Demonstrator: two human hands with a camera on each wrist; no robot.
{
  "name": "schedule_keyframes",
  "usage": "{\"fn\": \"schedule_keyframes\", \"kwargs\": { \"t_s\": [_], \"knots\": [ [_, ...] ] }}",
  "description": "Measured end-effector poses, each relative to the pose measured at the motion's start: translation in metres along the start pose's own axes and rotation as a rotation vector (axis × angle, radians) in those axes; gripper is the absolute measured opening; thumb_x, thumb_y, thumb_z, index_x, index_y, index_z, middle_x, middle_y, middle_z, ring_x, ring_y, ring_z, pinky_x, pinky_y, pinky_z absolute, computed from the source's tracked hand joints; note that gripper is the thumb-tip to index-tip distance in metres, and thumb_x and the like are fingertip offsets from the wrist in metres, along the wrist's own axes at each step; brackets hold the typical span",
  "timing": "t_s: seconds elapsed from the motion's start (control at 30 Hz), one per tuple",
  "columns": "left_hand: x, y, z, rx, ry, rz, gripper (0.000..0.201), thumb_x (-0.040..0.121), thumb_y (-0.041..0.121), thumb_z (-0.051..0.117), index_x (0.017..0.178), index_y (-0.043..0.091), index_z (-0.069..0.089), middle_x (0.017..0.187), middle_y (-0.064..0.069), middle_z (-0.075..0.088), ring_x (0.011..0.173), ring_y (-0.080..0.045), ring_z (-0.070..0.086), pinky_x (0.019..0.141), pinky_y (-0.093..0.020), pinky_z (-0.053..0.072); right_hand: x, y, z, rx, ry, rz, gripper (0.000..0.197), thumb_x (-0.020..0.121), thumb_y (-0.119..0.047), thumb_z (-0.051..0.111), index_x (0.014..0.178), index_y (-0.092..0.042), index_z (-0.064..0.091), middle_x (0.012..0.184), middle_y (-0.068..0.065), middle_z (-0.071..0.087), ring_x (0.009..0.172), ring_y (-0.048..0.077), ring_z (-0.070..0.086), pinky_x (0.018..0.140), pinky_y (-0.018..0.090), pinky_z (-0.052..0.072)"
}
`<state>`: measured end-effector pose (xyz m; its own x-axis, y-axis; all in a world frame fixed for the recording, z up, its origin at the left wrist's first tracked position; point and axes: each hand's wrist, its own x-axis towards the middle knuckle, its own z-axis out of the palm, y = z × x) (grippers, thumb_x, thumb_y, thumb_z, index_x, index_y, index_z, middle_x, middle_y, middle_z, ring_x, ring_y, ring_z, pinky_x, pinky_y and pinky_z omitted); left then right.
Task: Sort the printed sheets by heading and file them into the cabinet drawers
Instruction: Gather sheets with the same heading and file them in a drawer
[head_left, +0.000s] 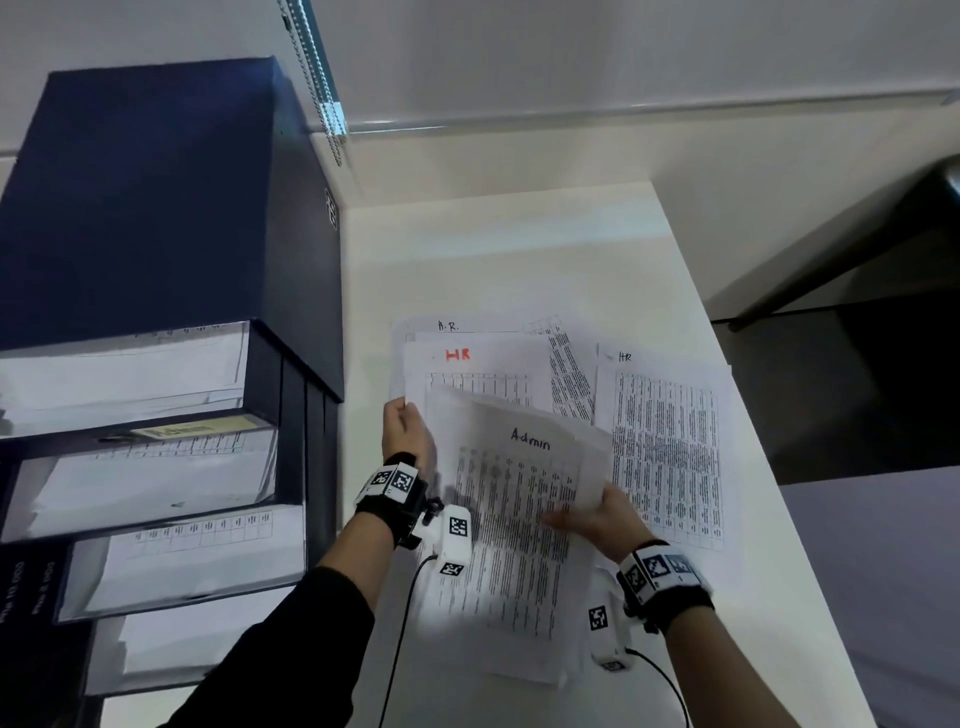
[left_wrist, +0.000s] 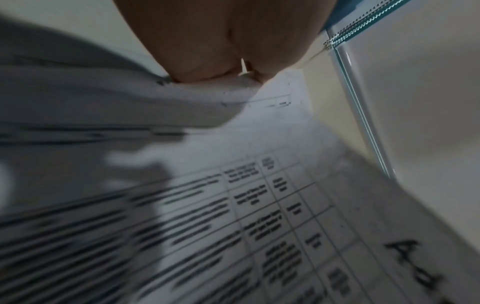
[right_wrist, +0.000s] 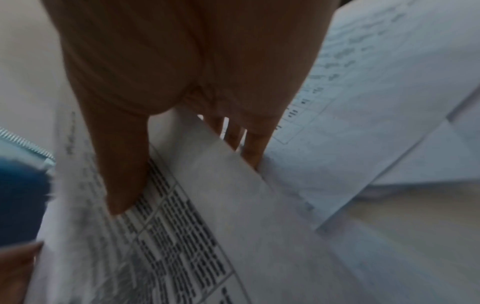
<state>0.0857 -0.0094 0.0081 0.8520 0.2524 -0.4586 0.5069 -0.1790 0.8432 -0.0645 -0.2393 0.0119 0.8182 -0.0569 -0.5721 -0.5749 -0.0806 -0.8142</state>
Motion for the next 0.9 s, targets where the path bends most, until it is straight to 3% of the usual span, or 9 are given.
{"fn": "schedule_keyframes", "kwargs": {
  "t_s": [0.1,0.23,0.3,0.37,0.47,0.57,0.67,0.77,0.9],
  "knots": [
    [-0.002,0.002,0.001,0.007,0.032,-0.007,0.024,0.103,0.022,0.04,0.125,0.015,0.047,0.114,-0.007,0.057,0.095,-0.022,0.055,0.081,-0.028,0.042,0.0,0.002,0.001,-0.041,0.072,-0.058,0.052,0.064,-0.026,0.087,0.108,-0.013,0.064,0.101,0.006,0.073,0.092,0.019,0.072,0.076,0.036,0.061],
    [-0.007,0.005,-0.003,0.133,0.031,0.218,0.026,0.098,0.028,0.054,0.121,0.018,0.06,0.133,-0.004,0.044,0.124,-0.02,0.048,0.109,-0.033,0.039,-0.003,-0.016,0.007,-0.103,0.289,-0.207,0.034,0.07,-0.033,0.082,0.096,-0.033,0.06,0.113,0.006,0.06,0.094,0.02,0.066,0.065,0.027,0.06],
    [-0.016,0.016,-0.004,0.171,-0.088,0.251,0.029,0.097,0.039,0.053,0.122,0.024,0.059,0.139,-0.004,0.046,0.13,-0.02,0.045,0.112,-0.037,0.037,-0.004,-0.035,0.008,-0.095,0.334,-0.267,0.032,0.073,-0.025,0.081,0.093,-0.036,0.059,0.115,0.007,0.057,0.096,0.021,0.065,0.063,0.02,0.058],
    [-0.033,0.036,-0.008,0.114,-0.215,0.198,0.055,0.094,0.048,0.055,0.141,0.024,0.043,0.147,-0.001,0.043,0.132,-0.013,0.04,0.109,-0.032,0.035,-0.008,-0.058,0.011,-0.003,0.333,-0.297,0.032,0.072,-0.017,0.082,0.095,-0.027,0.063,0.112,0.012,0.062,0.094,0.022,0.068,0.064,0.019,0.057],
    [-0.051,0.068,-0.022,0.026,-0.279,0.163,0.082,0.087,0.051,0.064,0.152,0.024,0.022,0.153,-0.009,0.036,0.14,-0.019,0.035,0.103,-0.026,0.033,-0.021,-0.098,0.015,0.092,0.335,-0.299,0.036,0.066,-0.018,0.083,0.098,-0.01,0.068,0.096,0.005,0.074,0.085,0.015,0.072,0.068,0.03,0.061],
    [-0.07,0.097,-0.057,-0.049,-0.334,0.23,0.078,0.083,0.046,0.072,0.146,0.018,0.034,0.143,-0.001,0.049,0.133,-0.016,0.047,0.099,-0.018,0.04,-0.044,-0.141,0.022,0.175,0.384,-0.392,0.027,0.071,-0.013,0.082,0.095,-0.01,0.071,0.088,-0.002,0.076,0.085,0.016,0.073,0.067,0.028,0.06],
    [-0.087,0.113,-0.098,-0.105,-0.379,0.349,0.046,0.085,0.035,0.074,0.123,0.019,0.053,0.109,0.011,0.069,0.103,-0.008,0.067,0.084,-0.013,0.052,-0.068,-0.177,0.042,0.251,0.485,-0.504,0.039,0.08,-0.021,0.078,0.115,-0.012,0.063,0.099,-0.009,0.07,0.086,0.006,0.068,0.071,0.02,0.056],
    [-0.103,0.116,-0.139,-0.065,-0.382,0.454,0.038,0.085,0.034,0.073,0.119,0.022,0.061,0.109,0.005,0.073,0.101,-0.008,0.069,0.088,-0.03,0.056,-0.076,-0.195,0.063,0.272,0.476,-0.536,0.055,0.076,-0.043,0.079,0.121,-0.017,0.061,0.105,-0.007,0.071,0.093,0.011,0.069,0.085,0.032,0.053],
    [-0.122,0.109,-0.199,-0.054,-0.344,0.493,0.039,0.091,0.028,0.068,0.127,0.017,0.059,0.118,0.005,0.07,0.107,-0.008,0.066,0.094,-0.035,0.054,-0.087,-0.213,0.098,0.242,0.416,-0.481,0.109,0.06,-0.063,0.083,0.143,-0.009,0.037,0.133,0.001,0.058,0.121,0.02,0.056,0.107,0.046,0.041]
  ]
}}
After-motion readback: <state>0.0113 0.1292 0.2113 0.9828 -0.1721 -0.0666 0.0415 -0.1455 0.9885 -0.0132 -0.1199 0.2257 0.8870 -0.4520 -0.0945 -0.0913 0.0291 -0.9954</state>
